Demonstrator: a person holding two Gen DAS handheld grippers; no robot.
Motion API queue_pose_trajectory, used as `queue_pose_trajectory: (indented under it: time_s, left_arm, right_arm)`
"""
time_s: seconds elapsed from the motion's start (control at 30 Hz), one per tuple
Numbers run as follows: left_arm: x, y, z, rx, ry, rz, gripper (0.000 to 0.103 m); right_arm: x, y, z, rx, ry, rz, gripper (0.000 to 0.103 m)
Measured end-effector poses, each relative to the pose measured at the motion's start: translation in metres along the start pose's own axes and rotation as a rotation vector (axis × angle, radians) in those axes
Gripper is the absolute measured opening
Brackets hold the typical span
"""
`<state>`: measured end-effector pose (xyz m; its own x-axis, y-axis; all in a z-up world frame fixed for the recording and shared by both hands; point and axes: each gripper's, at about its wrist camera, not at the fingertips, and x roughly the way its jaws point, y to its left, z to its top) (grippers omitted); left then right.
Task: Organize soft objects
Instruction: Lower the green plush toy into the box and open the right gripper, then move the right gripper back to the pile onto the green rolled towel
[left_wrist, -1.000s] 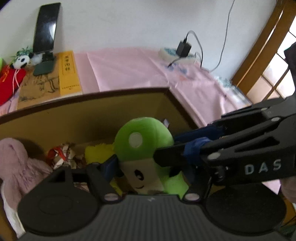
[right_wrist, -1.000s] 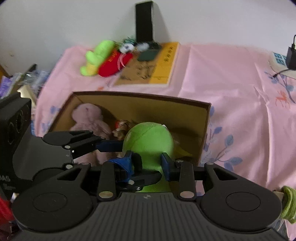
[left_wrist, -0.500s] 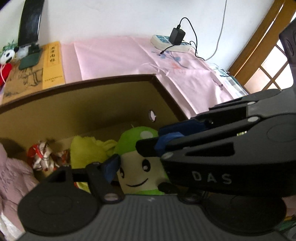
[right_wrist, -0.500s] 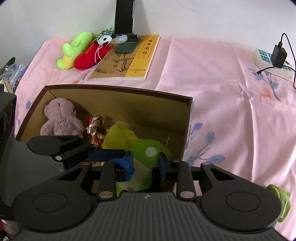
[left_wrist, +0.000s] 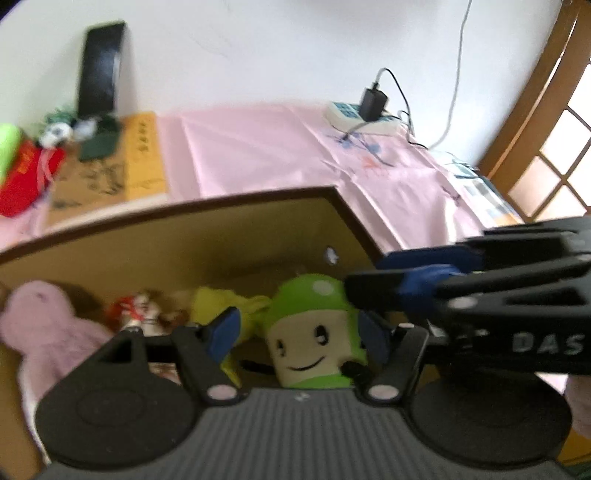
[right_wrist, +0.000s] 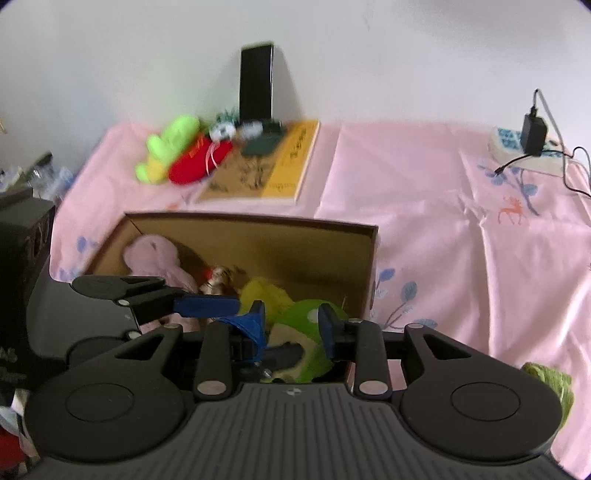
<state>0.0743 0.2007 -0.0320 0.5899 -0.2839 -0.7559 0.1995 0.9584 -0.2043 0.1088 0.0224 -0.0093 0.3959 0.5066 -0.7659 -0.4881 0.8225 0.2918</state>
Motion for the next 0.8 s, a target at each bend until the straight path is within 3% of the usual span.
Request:
queue_pose_trajectory:
  time_s: [0.43,0.8]
  left_arm:
    - [-0.061,-0.022,-0.020,-0.042,-0.091,0.268,0.084]
    - [-0.095,-0.064,-0.046,-0.120,-0.132,0.437,0.091]
  right_arm:
    - [-0.049,-0.005,-0.029,0.065,-0.176,0.070,0.017]
    - [-0.075,0.000,-0.052,-0.017,-0.147,0.151,0.017]
